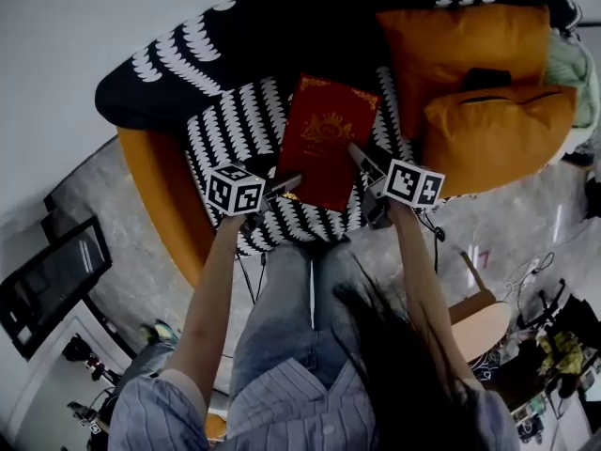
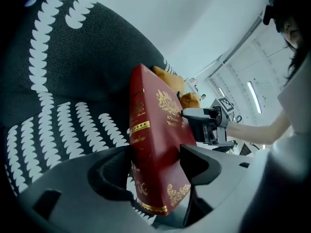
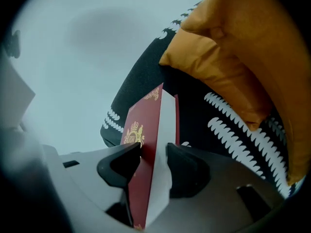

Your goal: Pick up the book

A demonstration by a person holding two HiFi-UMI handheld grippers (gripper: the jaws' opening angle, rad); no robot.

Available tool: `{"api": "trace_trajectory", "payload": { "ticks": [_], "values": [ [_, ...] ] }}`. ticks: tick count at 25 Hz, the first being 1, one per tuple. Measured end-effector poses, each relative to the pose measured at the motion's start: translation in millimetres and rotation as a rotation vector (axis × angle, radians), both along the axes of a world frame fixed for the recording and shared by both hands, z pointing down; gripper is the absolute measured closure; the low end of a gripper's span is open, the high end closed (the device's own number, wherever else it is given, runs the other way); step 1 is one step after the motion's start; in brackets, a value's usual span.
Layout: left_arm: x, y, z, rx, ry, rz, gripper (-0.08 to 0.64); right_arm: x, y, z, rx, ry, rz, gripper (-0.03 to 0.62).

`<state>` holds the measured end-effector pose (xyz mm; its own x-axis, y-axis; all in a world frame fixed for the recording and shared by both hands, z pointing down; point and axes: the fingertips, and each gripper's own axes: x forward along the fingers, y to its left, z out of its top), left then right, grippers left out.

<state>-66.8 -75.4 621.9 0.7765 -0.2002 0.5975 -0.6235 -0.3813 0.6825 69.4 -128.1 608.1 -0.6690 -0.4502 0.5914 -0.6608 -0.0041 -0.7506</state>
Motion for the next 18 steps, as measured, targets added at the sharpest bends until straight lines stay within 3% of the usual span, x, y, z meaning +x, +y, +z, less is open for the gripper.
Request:
{"api": "trace_trajectory", "payload": {
  "ticks": [18],
  "values": [
    [10,24,-114,0.071,0.042,-0.118,0.241,5,12,-122,0.103,0.053,-0.067,0.41]
  ]
}}
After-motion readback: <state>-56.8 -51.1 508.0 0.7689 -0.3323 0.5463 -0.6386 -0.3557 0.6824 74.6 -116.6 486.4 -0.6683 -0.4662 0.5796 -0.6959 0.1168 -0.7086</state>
